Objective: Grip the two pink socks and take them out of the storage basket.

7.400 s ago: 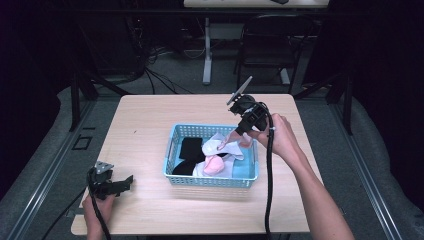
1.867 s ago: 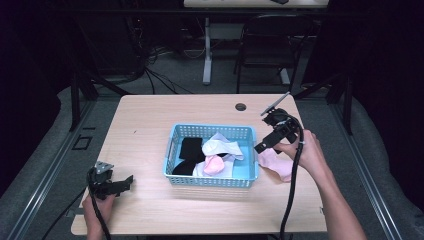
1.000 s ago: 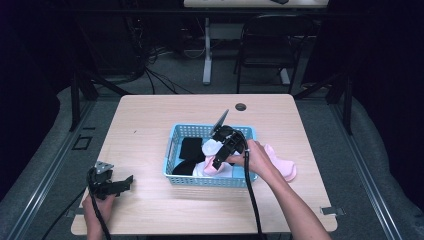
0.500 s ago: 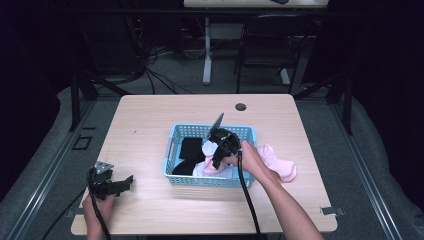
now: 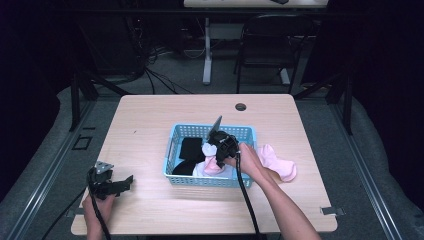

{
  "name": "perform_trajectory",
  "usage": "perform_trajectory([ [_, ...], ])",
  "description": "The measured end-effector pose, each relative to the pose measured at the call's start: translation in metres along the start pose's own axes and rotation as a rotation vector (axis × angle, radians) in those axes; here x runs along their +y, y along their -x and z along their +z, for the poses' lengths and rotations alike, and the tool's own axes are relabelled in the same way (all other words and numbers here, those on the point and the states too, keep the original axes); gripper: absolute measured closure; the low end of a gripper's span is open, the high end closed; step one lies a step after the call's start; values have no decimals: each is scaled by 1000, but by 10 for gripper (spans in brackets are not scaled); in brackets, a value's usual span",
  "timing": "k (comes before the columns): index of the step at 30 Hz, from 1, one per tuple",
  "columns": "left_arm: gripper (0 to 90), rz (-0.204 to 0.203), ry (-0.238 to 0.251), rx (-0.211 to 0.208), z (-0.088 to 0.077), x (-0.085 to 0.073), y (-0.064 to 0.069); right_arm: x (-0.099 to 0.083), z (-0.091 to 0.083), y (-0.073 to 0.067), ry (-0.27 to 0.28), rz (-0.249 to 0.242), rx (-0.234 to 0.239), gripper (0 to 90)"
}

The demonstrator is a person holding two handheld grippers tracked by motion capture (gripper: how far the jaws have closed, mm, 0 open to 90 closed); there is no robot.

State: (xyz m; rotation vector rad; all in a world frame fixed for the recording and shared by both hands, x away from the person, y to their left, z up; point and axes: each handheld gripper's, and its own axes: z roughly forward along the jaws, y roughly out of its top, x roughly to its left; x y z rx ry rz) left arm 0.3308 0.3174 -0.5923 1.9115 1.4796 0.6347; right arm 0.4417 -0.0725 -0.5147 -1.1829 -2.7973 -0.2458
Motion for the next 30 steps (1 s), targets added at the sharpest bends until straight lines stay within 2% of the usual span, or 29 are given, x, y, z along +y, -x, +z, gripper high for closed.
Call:
perform_trajectory([
  [2,87,0,0,0,0,0,0,-1,-5,-1,-10,-18,-6,859],
  [3,87,0,0,0,0,0,0,-4,-11,-2,21,-19,-5,865],
  [4,87,0,0,0,0,0,0,-4,-11,-2,21,-19,-5,865],
  [5,87,0,0,0,0,0,0,-4,-19,-3,13,-17,-18,868],
  [10,87,0,0,0,0,0,0,-7,-30,-3,50,-15,-17,871],
  [11,87,0,0,0,0,0,0,-7,-40,-2,61,-32,-34,873],
  [13,87,-2,-1,0,0,0,0,-8,-44,-3,73,-28,-35,873],
  [16,87,-1,0,0,0,0,0,-9,-64,-5,110,-38,-56,874],
  [19,87,0,0,0,0,0,0,-10,-78,-7,149,-40,-61,875],
  [20,87,0,0,0,0,0,0,-10,-78,-7,149,-40,-61,875],
  [23,87,0,0,0,0,0,0,-11,-96,-10,194,-53,-70,876],
  [25,87,0,0,0,0,0,0,-11,-101,-11,200,-56,-68,875],
  [27,87,-1,0,0,0,0,0,-13,-114,-14,238,-64,-66,876],
  [30,87,0,0,0,0,0,0,-15,-129,-16,259,-74,-67,876],
])
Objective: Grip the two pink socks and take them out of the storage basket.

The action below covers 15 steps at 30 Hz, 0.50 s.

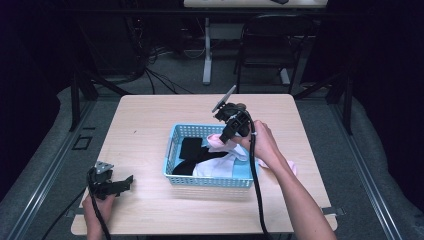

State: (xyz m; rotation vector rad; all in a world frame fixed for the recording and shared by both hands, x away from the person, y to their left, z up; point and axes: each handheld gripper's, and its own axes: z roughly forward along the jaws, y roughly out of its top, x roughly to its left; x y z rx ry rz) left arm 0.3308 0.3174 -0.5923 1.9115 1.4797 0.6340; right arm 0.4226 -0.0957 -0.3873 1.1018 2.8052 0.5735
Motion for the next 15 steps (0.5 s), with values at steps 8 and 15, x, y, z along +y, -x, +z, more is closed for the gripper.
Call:
perform_trajectory([
  [8,87,0,0,0,0,0,0,-2,-33,2,49,5,-29,875],
  [15,87,0,0,0,0,0,0,-8,-59,8,81,33,-62,874],
])
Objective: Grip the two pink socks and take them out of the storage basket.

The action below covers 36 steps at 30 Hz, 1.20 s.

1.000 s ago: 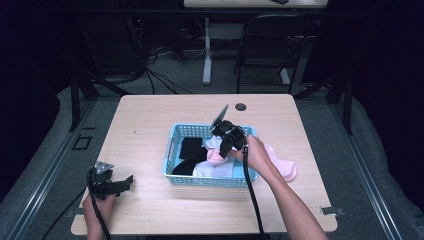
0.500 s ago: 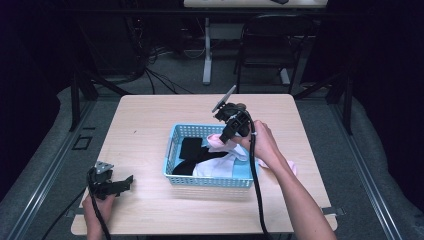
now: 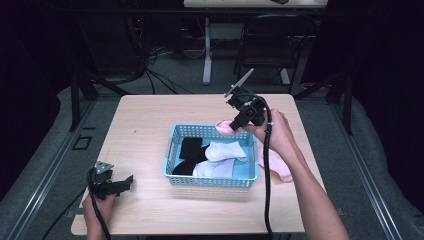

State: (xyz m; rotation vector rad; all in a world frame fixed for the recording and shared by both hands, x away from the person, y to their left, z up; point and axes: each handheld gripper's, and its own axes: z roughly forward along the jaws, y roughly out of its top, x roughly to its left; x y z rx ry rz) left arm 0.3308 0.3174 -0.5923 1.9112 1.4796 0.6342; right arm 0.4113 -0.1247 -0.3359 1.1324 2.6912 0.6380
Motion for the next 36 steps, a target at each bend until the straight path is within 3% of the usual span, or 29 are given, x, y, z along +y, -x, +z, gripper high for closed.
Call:
perform_trajectory([
  [11,88,0,0,0,0,0,0,-21,-37,24,9,53,-82,874],
  [19,87,0,0,0,0,0,0,-48,-43,50,1,127,-132,874],
  [20,87,0,0,0,0,0,0,-59,-39,58,-11,156,-149,873],
  [24,87,0,0,0,0,0,0,-82,-21,76,-65,198,-175,873],
  [28,87,0,0,0,0,0,0,-104,7,92,-123,237,-181,872],
  [29,87,0,0,0,0,0,0,-104,7,92,-123,237,-181,872],
  [30,87,0,0,0,0,0,0,-114,22,96,-157,253,-158,869],
  [31,87,0,0,0,0,0,0,-114,22,96,-157,253,-158,869],
  [32,87,0,0,0,0,0,0,-127,42,101,-195,268,-145,840],
  [34,87,0,0,0,0,0,0,-136,55,103,-202,288,-123,750],
  [35,87,0,0,0,0,0,0,-136,55,103,-202,288,-123,750],
  [36,87,0,0,0,0,0,0,-144,58,103,-188,293,-96,588],
])
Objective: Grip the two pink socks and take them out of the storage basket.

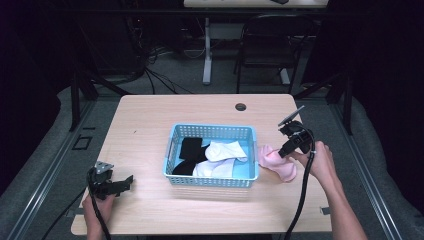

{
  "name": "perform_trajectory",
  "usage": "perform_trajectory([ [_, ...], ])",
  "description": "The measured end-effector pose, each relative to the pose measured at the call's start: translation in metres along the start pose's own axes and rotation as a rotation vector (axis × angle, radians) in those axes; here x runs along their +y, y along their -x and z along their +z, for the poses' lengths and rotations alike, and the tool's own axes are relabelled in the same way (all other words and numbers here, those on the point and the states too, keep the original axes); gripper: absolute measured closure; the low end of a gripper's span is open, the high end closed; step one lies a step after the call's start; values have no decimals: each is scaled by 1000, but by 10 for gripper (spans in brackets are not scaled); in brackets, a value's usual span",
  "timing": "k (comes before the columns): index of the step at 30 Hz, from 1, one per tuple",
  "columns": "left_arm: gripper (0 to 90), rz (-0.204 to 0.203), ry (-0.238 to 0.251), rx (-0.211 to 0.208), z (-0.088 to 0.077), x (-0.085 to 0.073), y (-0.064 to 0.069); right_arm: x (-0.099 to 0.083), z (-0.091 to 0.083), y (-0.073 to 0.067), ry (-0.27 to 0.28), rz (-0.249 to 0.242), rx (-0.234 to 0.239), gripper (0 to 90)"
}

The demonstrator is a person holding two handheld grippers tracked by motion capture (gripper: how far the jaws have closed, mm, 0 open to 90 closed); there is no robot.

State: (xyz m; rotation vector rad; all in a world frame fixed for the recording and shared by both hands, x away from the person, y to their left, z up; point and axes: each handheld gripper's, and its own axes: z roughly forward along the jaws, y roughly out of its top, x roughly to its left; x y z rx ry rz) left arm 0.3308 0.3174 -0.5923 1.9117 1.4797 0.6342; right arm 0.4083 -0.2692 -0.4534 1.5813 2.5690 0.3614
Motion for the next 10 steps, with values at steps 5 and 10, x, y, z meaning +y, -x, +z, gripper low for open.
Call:
perform_trajectory([
  [5,87,0,0,0,0,0,0,-17,-12,6,69,5,30,338],
  [10,87,0,0,0,0,0,0,-56,-36,14,220,43,46,145],
])
